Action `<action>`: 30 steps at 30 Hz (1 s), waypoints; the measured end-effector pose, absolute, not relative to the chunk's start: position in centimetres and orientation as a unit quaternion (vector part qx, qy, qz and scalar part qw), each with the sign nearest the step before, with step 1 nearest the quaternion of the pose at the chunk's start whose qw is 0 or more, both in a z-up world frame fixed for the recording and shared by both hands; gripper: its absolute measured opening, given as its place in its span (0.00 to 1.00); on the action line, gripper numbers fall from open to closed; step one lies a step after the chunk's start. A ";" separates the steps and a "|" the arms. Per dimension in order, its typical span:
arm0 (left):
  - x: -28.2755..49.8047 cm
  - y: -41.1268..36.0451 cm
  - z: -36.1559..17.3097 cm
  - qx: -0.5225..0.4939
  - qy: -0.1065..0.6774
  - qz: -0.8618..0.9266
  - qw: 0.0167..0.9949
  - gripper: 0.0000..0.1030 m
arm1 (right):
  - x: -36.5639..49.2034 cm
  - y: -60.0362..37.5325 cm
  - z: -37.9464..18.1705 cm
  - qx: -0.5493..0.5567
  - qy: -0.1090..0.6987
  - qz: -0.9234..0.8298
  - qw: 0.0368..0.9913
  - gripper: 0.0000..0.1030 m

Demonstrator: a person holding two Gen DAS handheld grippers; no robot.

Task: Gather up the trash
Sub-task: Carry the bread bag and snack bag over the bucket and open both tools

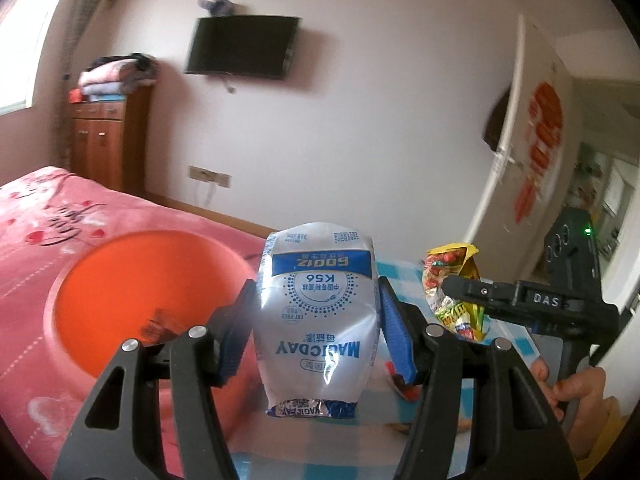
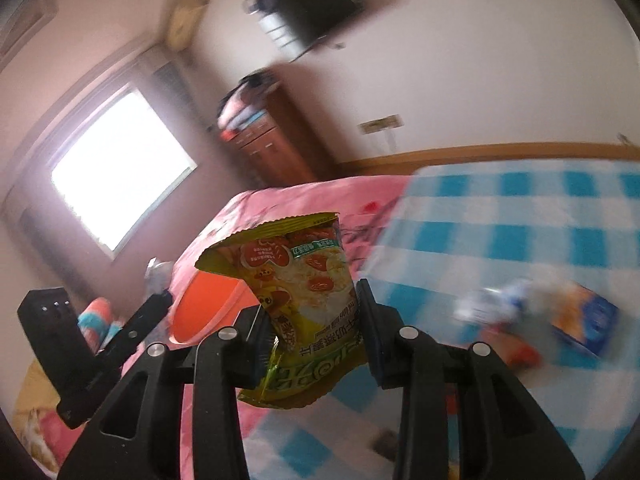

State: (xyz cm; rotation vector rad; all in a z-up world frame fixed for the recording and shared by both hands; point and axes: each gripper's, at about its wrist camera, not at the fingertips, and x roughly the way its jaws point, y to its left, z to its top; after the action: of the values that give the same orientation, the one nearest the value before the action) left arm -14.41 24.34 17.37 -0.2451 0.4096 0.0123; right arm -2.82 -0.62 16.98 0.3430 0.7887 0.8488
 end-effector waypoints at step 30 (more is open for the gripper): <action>-15.0 32.6 14.5 -0.153 0.206 0.147 0.955 0.90 | -3.0 10.4 17.5 0.102 0.334 0.393 0.851 0.92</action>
State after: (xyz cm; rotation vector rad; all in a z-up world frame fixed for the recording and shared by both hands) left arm -15.04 32.58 14.49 -0.3112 0.4184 0.2979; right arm -2.98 10.37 17.51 0.2156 0.7032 0.8282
